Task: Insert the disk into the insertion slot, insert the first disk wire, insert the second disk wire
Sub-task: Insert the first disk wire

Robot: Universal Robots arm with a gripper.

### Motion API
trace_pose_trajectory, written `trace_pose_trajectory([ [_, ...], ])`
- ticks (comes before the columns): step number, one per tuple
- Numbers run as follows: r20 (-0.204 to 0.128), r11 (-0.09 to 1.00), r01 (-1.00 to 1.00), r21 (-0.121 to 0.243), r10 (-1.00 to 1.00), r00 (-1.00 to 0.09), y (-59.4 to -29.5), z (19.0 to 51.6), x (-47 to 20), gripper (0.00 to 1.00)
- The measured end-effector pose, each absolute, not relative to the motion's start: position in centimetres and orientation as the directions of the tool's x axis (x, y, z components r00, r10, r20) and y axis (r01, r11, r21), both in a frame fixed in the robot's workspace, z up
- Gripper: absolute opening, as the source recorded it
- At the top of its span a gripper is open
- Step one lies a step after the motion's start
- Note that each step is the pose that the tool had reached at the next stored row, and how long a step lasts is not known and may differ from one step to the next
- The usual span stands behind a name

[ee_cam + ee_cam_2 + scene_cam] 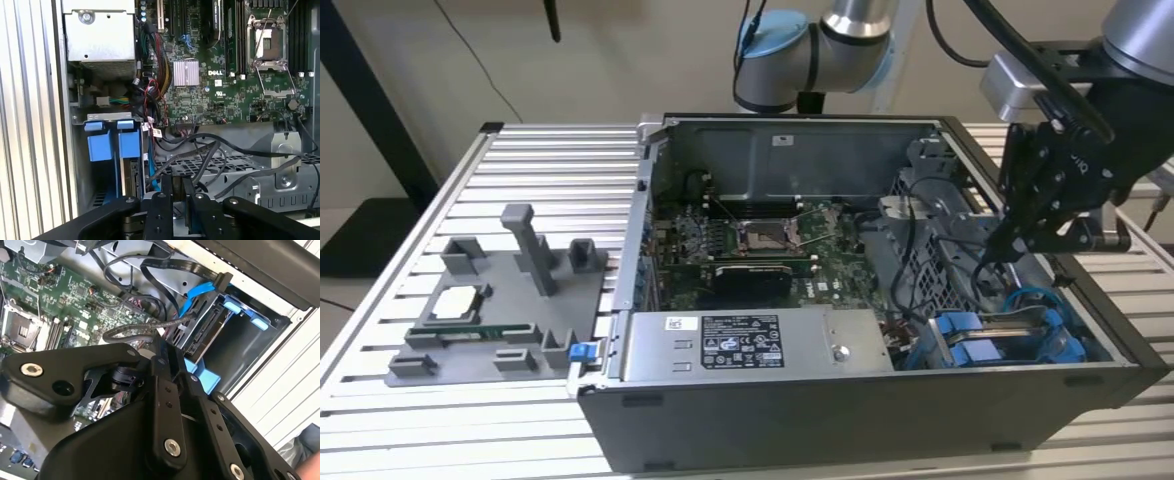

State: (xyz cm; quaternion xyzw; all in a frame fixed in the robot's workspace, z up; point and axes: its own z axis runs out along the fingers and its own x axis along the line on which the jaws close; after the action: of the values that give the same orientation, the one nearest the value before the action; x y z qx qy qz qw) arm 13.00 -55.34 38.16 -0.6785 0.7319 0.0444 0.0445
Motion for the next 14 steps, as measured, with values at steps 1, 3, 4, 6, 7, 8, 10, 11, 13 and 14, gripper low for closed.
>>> trace_pose_trajectory([
  [1, -0.120, 0.075, -0.997, 0.004, -0.990, -0.075, -55.34, 38.16, 13.00, 0.00],
  [3, -0.106, 0.073, -0.997, 0.003, -0.992, -0.073, -55.34, 38.15, 13.00, 0.00],
  [4, -0.097, 0.072, -0.997, 0.002, -0.993, -0.072, -55.34, 38.14, 13.00, 0.00],
  [6, -0.077, 0.070, -0.998, 0.000, -0.995, -0.069, -55.34, 38.11, 13.00, 0.00],
  [7, -0.068, 0.069, -0.998, -0.002, -0.995, -0.069, -55.34, 38.08, 13.00, 0.00],
  [8, -0.061, 0.068, -0.998, -0.006, -0.996, -0.068, -55.33, 38.05, 12.99, 0.00],
  [10, -0.054, 0.066, -0.998, -0.020, -0.996, -0.065, -55.32, 37.96, 13.00, 0.00],
  [11, -0.052, 0.064, -0.998, -0.029, -0.997, -0.063, -55.32, 37.91, 13.00, 0.00],
  [13, -0.049, 0.061, -0.997, -0.049, -0.997, -0.059, -55.31, 37.81, 13.00, 0.00],
  [14, -0.047, 0.059, -0.996, -0.059, -0.997, -0.057, -55.30, 37.77, 13.00, 0.00],
])
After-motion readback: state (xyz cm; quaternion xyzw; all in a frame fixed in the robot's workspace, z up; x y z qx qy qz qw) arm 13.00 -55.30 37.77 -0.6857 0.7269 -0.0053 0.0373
